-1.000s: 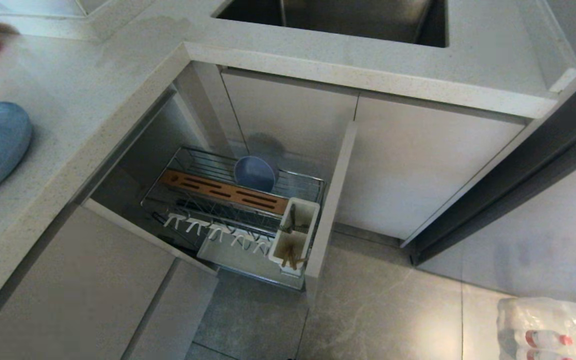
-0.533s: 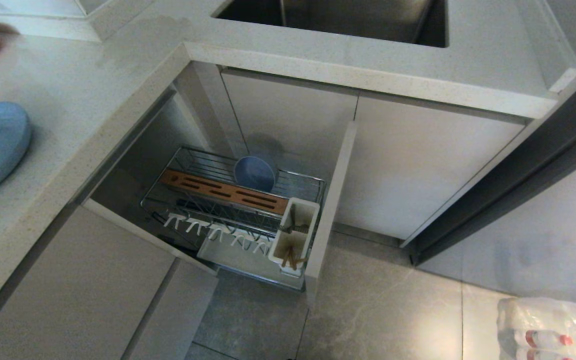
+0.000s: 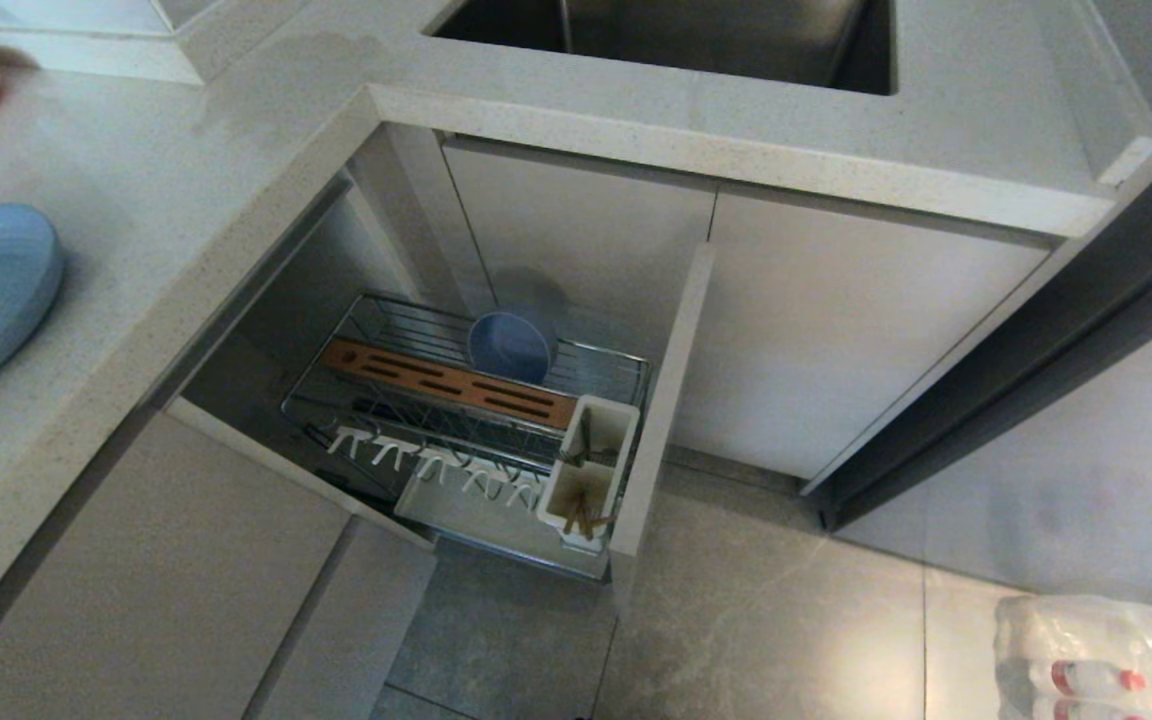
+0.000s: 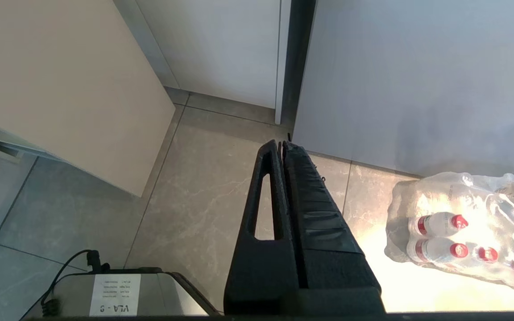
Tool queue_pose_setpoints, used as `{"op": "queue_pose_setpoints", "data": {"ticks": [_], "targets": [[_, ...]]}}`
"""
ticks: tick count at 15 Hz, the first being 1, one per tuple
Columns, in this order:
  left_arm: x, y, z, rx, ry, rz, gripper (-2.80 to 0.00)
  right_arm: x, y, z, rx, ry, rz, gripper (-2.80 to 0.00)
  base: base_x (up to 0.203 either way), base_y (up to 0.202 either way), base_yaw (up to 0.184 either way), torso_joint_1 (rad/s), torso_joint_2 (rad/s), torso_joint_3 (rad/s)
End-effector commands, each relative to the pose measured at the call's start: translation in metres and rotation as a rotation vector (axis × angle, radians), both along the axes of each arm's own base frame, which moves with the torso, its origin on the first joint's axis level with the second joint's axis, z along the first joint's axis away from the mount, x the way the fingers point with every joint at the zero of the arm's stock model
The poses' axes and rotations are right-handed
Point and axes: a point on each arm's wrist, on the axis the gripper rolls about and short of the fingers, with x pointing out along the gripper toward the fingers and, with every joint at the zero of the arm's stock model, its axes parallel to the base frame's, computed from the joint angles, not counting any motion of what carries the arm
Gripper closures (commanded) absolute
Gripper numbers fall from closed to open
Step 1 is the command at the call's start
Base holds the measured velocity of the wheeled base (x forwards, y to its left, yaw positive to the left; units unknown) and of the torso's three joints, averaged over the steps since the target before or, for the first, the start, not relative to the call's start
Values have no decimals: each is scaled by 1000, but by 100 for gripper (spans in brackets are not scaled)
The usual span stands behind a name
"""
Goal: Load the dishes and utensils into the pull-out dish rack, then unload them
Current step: Pick up the chopsticks and place it in the cupboard
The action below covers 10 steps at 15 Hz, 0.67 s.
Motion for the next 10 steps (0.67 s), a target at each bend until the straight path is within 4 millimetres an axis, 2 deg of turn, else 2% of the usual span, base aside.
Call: {"op": "queue_pose_setpoints", "data": {"ticks": [1, 3, 7, 10], "targets": [[-4, -4, 3, 14, -15, -42, 0, 0, 0, 0, 0, 1, 0, 0, 0, 0, 0, 0, 0, 0], [0, -7, 1, 16, 0, -86, 0, 0, 0, 0, 0, 1, 0, 0, 0, 0, 0, 0, 0, 0], [9, -28, -18, 21, 82, -273, 0, 0, 0, 0, 0, 1, 0, 0, 0, 0, 0, 0, 0, 0], [19, -38, -26, 44, 125, -332, 0, 0, 0, 0, 0, 1, 0, 0, 0, 0, 0, 0, 0, 0]]}}
